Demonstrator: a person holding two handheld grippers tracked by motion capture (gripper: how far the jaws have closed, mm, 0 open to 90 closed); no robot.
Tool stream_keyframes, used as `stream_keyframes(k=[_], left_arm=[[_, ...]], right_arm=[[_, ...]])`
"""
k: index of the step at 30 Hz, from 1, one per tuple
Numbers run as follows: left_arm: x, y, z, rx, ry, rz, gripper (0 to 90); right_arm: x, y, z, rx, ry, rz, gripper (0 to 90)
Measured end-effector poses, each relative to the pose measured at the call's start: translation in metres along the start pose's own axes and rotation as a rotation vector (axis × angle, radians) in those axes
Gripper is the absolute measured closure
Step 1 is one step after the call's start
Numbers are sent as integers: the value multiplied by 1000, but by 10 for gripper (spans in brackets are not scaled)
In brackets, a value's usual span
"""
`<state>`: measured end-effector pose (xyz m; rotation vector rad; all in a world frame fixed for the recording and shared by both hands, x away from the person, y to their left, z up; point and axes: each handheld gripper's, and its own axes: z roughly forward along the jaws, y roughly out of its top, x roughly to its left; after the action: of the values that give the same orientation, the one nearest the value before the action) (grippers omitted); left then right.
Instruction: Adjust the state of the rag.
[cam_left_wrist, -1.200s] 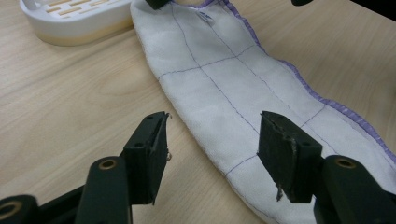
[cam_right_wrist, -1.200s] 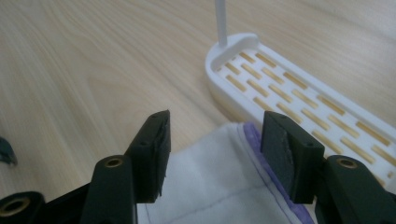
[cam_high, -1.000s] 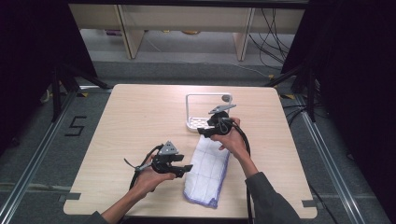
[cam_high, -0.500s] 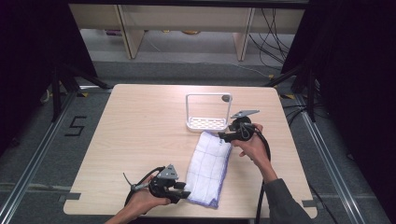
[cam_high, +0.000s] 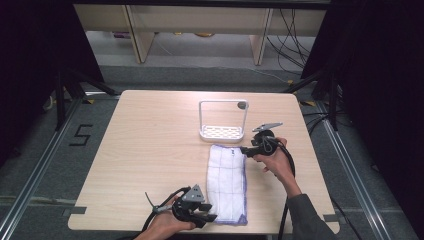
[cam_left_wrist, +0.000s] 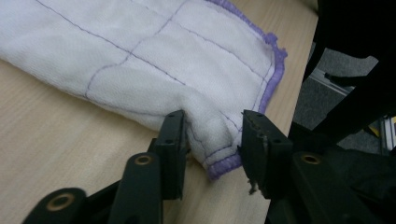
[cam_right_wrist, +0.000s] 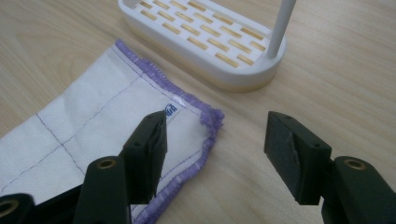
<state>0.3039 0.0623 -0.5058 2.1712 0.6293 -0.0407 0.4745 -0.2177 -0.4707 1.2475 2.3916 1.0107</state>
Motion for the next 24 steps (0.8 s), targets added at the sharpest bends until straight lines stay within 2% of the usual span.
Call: stream_keyframes(k=[1, 2, 3, 4, 5, 7, 8, 9, 10, 11, 13, 15, 16, 18, 19, 20, 22, 23, 24], left_arm=[[1, 2, -3, -22, 6, -12, 563], [3, 4, -7, -30, 21, -15, 536], [8, 7, -11, -42, 24, -16, 516], [12, 10, -14, -46, 32, -16, 494], [17, 13, -16, -59, 42, -31, 483], [33, 20, -19, -92, 107, -43, 482], [43, 24, -20, -93, 131, -46, 482], [52, 28, -20, -96, 155, -60, 481], [61, 32, -19, -102, 180, -69, 471], [69, 35, -18, -93, 194, -71, 458], [83, 43, -10, -104, 210, -100, 447], [97, 51, -3, -66, 235, -83, 420], [102, 55, 2, -55, 256, -84, 398], [114, 65, 13, -58, 288, -96, 385], [119, 68, 16, -56, 292, -105, 384], [123, 72, 20, -58, 304, -109, 383], [131, 80, 28, -73, 324, -122, 386], [135, 83, 31, -69, 322, -129, 393], [137, 86, 35, -64, 327, -131, 398]], right_arm=[[-1, 0, -1, 18, -6, -17, 400], [0, 0, 0, 3, -1, 6, 401], [-2, -1, 0, -5, -9, -15, 402], [-1, 1, -2, 21, -3, 4, 402], [-1, 1, -2, 22, -2, 4, 402], [-1, 0, -1, 27, -5, 3, 402], [1, 0, 0, 25, -3, 29, 403], [1, 1, 0, 48, -9, 31, 403], [1, 2, 0, 48, 6, 26, 404], [0, 2, 2, 25, 1, -1, 404], [-1, 2, 5, 27, -5, -13, 405], [-1, 2, 9, 18, 0, 2, 405], [0, 1, 8, 43, -5, 6, 405], [1, 1, 12, 47, -11, 15, 406], [1, 1, 12, 60, -8, 2, 405], [2, 1, 13, 66, -7, 20, 405], [1, 2, 16, 45, -3, -5, 406], [2, 2, 17, 63, -15, -7, 406], [4, 2, 17, 76, -17, 11, 406]])
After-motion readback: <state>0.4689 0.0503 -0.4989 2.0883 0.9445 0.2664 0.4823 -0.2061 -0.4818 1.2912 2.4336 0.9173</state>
